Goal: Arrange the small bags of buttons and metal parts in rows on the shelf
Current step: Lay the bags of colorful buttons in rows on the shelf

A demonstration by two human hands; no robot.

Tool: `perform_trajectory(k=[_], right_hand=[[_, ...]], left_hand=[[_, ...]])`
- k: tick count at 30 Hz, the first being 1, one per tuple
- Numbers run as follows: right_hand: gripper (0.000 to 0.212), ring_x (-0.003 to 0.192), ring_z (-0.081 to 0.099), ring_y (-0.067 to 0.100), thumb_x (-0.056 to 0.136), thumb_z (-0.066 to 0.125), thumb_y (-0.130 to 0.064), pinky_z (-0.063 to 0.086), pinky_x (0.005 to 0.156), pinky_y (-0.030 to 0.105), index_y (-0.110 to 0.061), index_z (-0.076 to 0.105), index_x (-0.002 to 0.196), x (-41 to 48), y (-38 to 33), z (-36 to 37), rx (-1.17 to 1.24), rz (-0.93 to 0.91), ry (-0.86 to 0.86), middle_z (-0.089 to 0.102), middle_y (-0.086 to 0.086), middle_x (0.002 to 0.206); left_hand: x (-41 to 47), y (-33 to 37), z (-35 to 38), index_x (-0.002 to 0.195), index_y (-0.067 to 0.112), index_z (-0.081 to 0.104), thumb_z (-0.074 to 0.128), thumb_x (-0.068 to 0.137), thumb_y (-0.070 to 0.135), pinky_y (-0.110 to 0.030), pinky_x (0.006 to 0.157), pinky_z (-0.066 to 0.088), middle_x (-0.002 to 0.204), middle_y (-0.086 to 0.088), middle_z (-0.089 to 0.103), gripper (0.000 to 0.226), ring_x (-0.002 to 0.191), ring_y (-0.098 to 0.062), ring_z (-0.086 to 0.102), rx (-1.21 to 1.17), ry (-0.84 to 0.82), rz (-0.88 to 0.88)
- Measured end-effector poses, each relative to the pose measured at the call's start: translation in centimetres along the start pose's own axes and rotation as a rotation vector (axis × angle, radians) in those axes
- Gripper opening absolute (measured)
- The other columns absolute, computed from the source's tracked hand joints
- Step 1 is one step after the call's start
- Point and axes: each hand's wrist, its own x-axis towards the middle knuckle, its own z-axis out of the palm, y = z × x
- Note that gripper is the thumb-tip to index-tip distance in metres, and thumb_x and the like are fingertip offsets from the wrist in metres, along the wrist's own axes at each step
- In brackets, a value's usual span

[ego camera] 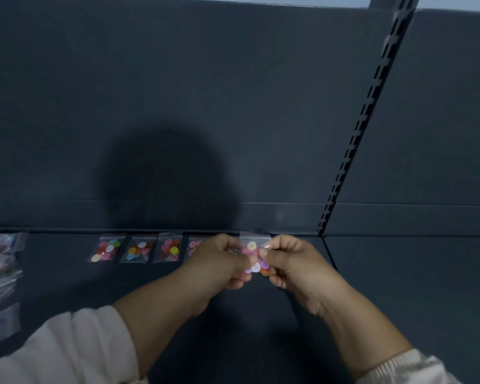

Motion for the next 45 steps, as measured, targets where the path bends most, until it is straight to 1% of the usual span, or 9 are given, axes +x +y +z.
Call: perform_trajectory(k=[4,8,13,15,17,20,24,41,45], right_hand=[[0.011,0.053,0.051,0.010,0.085,0.064,-0.004,0.041,0.049,0.019,-0.011,0.058,0.079,0.0,-0.4,-2.8,-0.089,-0.070,0.183,0.061,0.004,0.065],[0.009,0.056,0.056,0.013,0.083,0.065,0.000,0.048,0.058,0.022,-0.004,0.059,0.080,0.6,-0.2,-6.8,-0.239,-0.128,0.406,0.063,0.004,0.064],[0.012,0.039,0.057,-0.002,0.081,0.064,0.003,0.043,0.043,0.009,-0.006,0.058,0.075,2.0,0.7,-9.2,-0.404,-0.086,0.463,0.064,-0.001,0.052],[0.012,0.055,0.065,-0.001,0.081,0.067,-0.006,0.050,0.059,0.012,-0.007,0.062,0.092,2.6,1.5,-9.7,-0.546,-0.047,0.472,0.068,-0.007,0.056],[0.033,0.080,0.068,0.010,0.080,0.067,-0.013,0.052,0.081,0.026,-0.008,0.057,0.111,2.8,2.3,-9.9,-0.630,-0.040,0.487,0.073,-0.006,0.076],[0.032,0.098,0.059,0.025,0.083,0.064,-0.017,0.042,0.076,0.027,-0.012,0.057,0.114,2.2,2.9,-9.4,-0.839,-0.159,0.604,0.060,0.003,0.106],[0.019,0.091,0.051,0.021,0.085,0.058,-0.004,0.031,0.069,0.018,-0.017,0.070,0.091,1.8,4.1,-8.3,-1.074,-0.391,0.528,0.057,-0.004,0.088],[0.013,0.093,0.051,0.026,0.087,0.058,-0.010,0.038,0.076,0.026,-0.016,0.069,0.085,2.4,4.4,-7.9,-1.125,-0.404,0.520,0.062,0.003,0.093],[0.022,0.098,0.052,0.029,0.086,0.057,-0.005,0.044,0.086,0.036,-0.012,0.069,0.102,2.0,3.6,-6.1,-1.126,-0.484,0.537,0.065,0.006,0.102]], left_hand=[[0.5,-0.4,0.3,0.117,0.026,0.050,0.064,0.085,0.039,-0.025,0.077,0.050,0.104,0.003,0.063,0.038,0.092,-0.011,0.061,0.341,0.086,0.148],[0.8,-0.8,0.1,0.125,0.026,0.048,0.061,0.087,0.037,-0.021,0.080,0.043,0.108,0.009,0.055,0.042,0.098,-0.006,0.054,0.693,0.144,0.338],[0.9,-1.4,0.8,0.113,0.024,0.053,0.058,0.087,0.039,-0.025,0.087,0.038,0.109,0.007,0.054,0.030,0.105,-0.013,0.048,0.986,0.146,0.562],[1.0,-1.6,1.0,0.114,0.024,0.052,0.058,0.087,0.040,-0.025,0.088,0.038,0.109,0.007,0.054,0.031,0.105,-0.013,0.047,1.023,0.137,0.591],[1.2,-1.7,1.1,0.121,0.024,0.050,0.057,0.088,0.041,-0.025,0.093,0.037,0.118,0.006,0.054,0.038,0.110,-0.013,0.046,1.041,0.130,0.596],[1.4,-2.0,1.0,0.132,0.024,0.045,0.055,0.089,0.042,-0.026,0.102,0.033,0.130,0.006,0.049,0.047,0.120,-0.014,0.042,1.083,0.119,0.598],[1.7,-2.3,0.9,0.137,0.026,0.040,0.053,0.090,0.044,-0.028,0.106,0.030,0.137,0.005,0.044,0.052,0.126,-0.014,0.038,1.130,0.103,0.574],[1.9,-2.6,-0.8,0.133,0.024,0.044,0.054,0.090,0.041,-0.027,0.103,0.032,0.132,0.005,0.046,0.047,0.122,-0.014,0.041,1.096,0.117,0.569],[1.8,-2.9,-2.0,0.122,0.023,0.051,0.055,0.088,0.041,-0.030,0.098,0.037,0.123,0.004,0.051,0.038,0.113,-0.015,0.045,1.137,0.160,0.562]])
